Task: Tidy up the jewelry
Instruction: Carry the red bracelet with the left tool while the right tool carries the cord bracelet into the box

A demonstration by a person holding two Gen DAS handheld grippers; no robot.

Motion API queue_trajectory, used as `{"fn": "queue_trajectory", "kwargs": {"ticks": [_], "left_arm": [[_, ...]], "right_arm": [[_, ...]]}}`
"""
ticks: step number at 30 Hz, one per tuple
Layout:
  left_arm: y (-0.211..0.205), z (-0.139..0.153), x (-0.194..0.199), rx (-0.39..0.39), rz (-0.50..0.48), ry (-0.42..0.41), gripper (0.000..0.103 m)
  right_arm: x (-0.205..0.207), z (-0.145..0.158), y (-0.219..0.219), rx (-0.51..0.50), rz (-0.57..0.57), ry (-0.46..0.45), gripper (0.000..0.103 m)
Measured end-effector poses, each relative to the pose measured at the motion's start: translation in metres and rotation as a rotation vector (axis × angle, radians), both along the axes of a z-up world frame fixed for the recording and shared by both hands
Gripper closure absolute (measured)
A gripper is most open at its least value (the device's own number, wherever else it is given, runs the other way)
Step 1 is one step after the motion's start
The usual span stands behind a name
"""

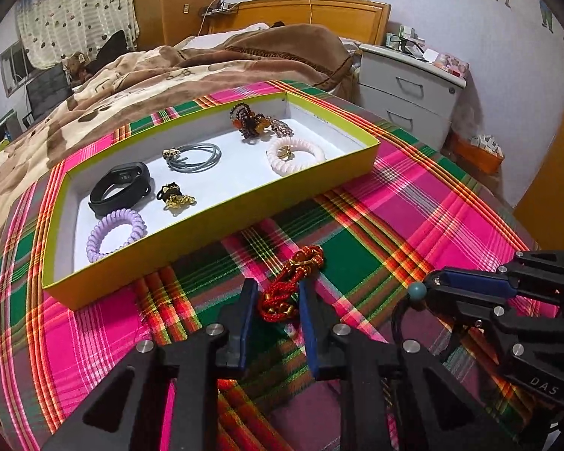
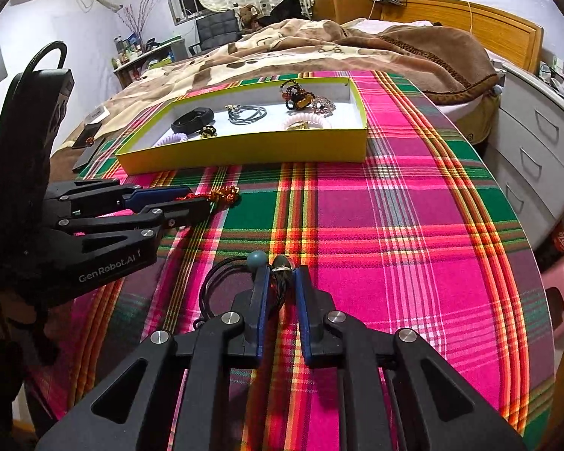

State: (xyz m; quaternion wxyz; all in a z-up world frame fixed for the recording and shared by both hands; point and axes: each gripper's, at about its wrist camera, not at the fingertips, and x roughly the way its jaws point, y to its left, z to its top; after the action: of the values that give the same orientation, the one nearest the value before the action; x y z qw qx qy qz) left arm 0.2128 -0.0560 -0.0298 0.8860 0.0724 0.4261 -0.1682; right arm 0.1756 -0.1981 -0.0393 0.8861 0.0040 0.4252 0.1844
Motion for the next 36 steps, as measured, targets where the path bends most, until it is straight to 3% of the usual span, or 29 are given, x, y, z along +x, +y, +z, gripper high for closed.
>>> {"fn": "queue_trajectory", "kwargs": {"ticks": [7, 22, 36], "left_arm": [[0.003, 0.005, -0.015, -0.013, 0.007, -0.025, 0.082], [0.042, 0.026, -0.060, -0.132, 0.110, -0.076, 0.082], [0.048, 0.056, -0.048, -0.164, 0.127, -0.136, 0.082]], "right_arm": [[-0.006, 0.005, -0.002, 0.014, -0.011, -0.014, 0.089], [-0.017, 0.018, -0.003, 0.046, -0.014, -0.048, 0.089], [-0.004, 0.044, -0.006, 0.063, -0.020, -0.109, 0.089]]}}
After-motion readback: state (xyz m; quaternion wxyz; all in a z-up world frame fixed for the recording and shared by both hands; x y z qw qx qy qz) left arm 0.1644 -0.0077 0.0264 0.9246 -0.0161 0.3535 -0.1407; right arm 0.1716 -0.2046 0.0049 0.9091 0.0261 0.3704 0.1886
